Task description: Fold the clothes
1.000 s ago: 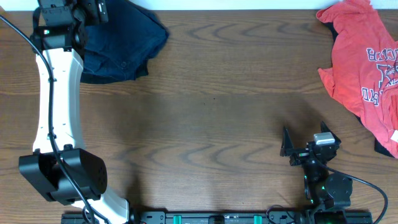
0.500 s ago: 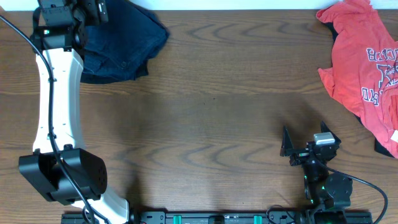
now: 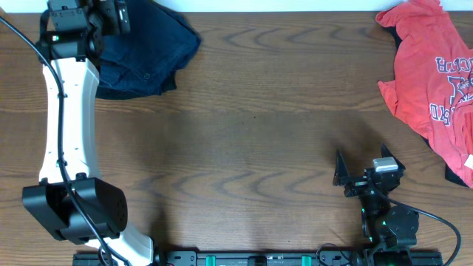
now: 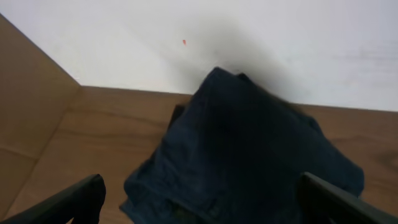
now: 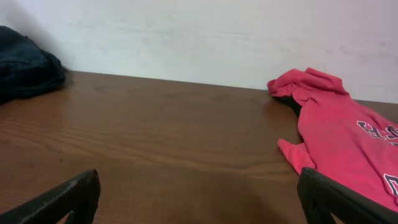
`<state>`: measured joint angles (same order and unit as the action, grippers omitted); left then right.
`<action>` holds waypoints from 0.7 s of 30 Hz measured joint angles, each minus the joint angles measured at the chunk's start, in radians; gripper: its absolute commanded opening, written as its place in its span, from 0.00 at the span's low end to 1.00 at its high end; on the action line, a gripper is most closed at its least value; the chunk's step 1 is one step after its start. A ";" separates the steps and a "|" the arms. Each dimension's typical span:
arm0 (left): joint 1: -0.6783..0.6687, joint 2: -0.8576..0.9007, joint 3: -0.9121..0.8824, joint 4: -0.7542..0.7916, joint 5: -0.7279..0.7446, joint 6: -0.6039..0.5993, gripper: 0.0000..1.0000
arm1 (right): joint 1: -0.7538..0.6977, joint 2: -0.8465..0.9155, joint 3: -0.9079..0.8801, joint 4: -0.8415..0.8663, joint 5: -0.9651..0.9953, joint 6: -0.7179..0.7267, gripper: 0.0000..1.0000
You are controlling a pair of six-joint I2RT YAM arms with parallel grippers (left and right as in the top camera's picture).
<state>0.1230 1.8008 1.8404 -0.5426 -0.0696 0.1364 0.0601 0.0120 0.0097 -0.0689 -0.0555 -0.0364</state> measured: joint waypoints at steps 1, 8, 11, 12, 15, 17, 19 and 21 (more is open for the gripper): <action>-0.001 -0.008 0.000 -0.014 -0.002 0.002 0.98 | 0.000 0.000 0.000 0.000 0.000 0.000 0.99; -0.002 -0.171 -0.028 -0.087 0.002 0.003 0.98 | 0.000 0.000 0.000 0.000 0.000 0.000 0.99; -0.002 -0.269 -0.059 -0.082 0.023 0.006 0.98 | 0.000 0.000 0.000 0.000 0.000 0.000 0.99; -0.003 -0.296 -0.073 -0.080 0.029 0.008 0.98 | 0.000 0.000 0.000 0.000 0.000 0.000 0.99; -0.003 -0.377 -0.147 -0.055 0.042 0.012 0.98 | 0.000 0.000 0.000 0.000 0.000 0.000 0.99; -0.002 -0.423 -0.213 -0.016 0.045 0.017 0.98 | 0.000 0.000 0.000 0.000 0.000 0.000 0.99; -0.002 -0.476 -0.306 0.036 0.046 0.018 0.98 | 0.000 0.000 0.000 0.000 0.000 0.000 0.99; -0.002 -0.536 -0.415 0.099 0.048 0.018 0.98 | 0.000 0.000 0.000 0.000 0.000 0.000 0.99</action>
<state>0.1207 1.2648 1.4254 -0.4438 -0.0216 0.1543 0.0601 0.0120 0.0097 -0.0692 -0.0555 -0.0364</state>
